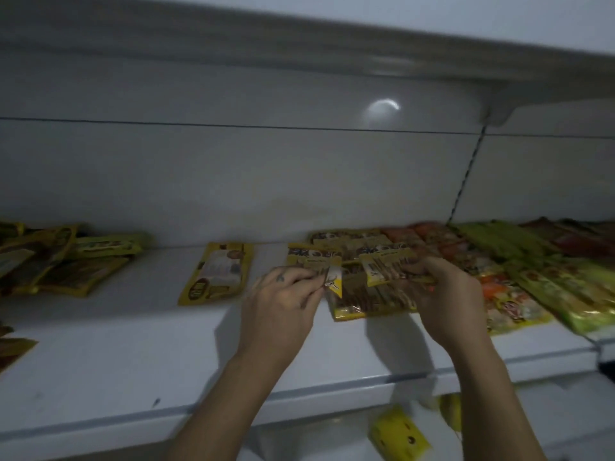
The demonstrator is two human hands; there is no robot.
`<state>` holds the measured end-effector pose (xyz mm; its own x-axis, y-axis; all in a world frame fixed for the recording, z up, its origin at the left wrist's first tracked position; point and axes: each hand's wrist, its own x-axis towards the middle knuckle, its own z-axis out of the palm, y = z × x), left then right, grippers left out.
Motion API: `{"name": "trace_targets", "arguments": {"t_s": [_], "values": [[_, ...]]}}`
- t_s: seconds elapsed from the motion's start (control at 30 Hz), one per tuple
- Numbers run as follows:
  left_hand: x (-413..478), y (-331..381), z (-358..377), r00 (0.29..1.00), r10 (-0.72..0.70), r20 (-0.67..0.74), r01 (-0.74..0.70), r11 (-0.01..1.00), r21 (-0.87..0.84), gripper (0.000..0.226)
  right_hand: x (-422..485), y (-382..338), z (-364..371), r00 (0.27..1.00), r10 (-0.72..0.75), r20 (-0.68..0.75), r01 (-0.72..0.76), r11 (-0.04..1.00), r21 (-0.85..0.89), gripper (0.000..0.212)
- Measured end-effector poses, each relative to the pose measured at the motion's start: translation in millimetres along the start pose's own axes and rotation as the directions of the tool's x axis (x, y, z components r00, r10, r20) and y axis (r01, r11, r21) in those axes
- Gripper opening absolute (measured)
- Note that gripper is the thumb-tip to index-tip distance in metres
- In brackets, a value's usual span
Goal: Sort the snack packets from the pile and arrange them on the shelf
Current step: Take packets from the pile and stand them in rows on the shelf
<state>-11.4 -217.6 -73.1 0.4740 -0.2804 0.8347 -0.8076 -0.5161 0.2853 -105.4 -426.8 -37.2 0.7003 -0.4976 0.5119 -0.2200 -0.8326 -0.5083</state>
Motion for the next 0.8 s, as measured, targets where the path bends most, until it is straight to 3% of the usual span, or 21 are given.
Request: {"name": "trace_targets", "arguments": {"t_s": [0.3, 0.4, 0.57, 0.7, 0.8], "values": [[-6.0, 50.3, 71.9, 0.973, -0.075, 0.218, 0.049, 0.991, 0.122, 0.013, 16.1, 69.3, 1.0, 0.983, -0.012, 0.182, 0.001, 0.998, 0.057, 0.020], [-10.1, 50.5, 82.0, 0.945, -0.104, 0.310, 0.055, 0.985, 0.164, 0.017, 17.6, 76.1, 7.3, 0.954, -0.084, 0.287, 0.089, 0.996, -0.002, 0.022], [-15.2, 49.9, 85.6, 0.894, -0.184, 0.409, 0.092, 0.968, 0.234, 0.041, 10.0, 79.5, 22.7, 0.954, -0.205, 0.218, 0.232, 0.967, -0.105, 0.031], [-16.3, 48.7, 87.3, 0.871, -0.214, 0.443, 0.102, 0.960, 0.262, 0.046, 10.1, 77.1, 35.6, 0.930, -0.229, 0.288, 0.255, 0.965, -0.056, 0.035], [-17.4, 50.2, 87.1, 0.873, -0.202, 0.444, 0.083, 0.959, 0.272, 0.045, 9.6, 78.5, 40.3, 0.938, -0.231, 0.257, 0.254, 0.965, -0.060, 0.039]]}}
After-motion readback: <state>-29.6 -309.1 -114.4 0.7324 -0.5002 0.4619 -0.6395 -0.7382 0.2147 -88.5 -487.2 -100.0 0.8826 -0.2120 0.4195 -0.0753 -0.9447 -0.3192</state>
